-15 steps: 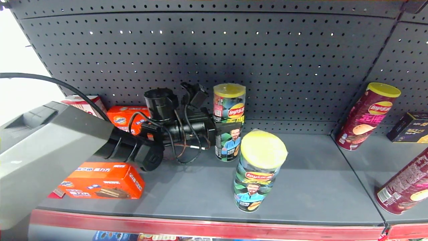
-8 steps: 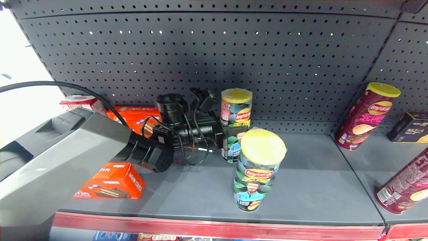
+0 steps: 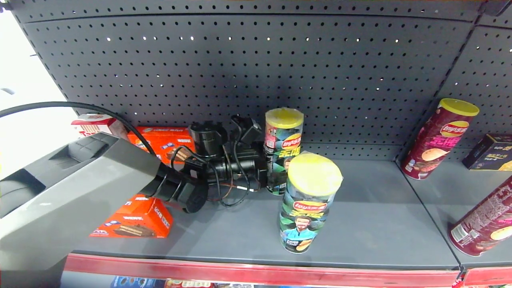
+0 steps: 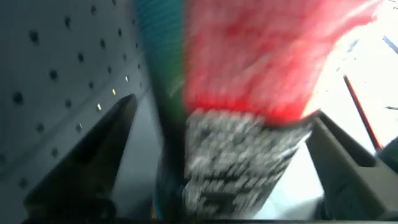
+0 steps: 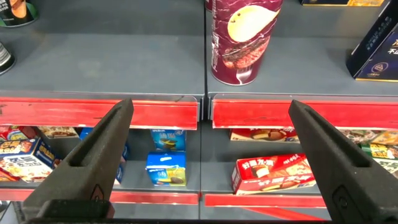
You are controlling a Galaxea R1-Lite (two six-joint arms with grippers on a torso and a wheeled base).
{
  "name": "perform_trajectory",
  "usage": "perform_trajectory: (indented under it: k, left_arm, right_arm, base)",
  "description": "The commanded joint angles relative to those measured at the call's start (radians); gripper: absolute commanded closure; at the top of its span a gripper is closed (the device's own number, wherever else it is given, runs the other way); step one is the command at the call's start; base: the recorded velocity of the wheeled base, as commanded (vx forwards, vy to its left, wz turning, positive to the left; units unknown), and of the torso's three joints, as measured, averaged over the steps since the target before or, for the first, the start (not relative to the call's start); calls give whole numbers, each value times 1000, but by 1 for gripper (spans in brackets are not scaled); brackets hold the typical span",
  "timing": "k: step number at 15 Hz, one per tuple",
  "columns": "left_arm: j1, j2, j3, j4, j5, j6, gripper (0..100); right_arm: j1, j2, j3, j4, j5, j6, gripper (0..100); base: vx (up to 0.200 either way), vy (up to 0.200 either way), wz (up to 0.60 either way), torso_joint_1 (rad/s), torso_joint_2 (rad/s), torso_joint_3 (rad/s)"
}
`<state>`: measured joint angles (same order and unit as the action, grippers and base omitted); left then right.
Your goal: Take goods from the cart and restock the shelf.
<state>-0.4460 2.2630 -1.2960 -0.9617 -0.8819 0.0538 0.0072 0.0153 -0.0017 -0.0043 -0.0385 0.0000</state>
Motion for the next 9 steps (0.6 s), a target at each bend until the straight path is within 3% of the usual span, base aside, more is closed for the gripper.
perform_trajectory:
  k: [1,6,8,9]
  left_arm:
    - [6,-66,50,9,0,-2,0]
    - [10,-214,98,143,38,15,0]
    - [15,-266,153,230,69,113,0]
    - [16,-273,165,253,80,138,0]
  right_arm:
    - [0,3,0,0,0,0,0]
    - [0,3,0,0,0,0,0]
    - [0,3,0,0,0,0,0]
    - [0,3,0,0,0,0,0]
  base:
    - [0,0,0,0,0,0]
    - [0,0,0,0,0,0]
    - [0,0,0,0,0,0]
    - [0,0,0,0,0,0]
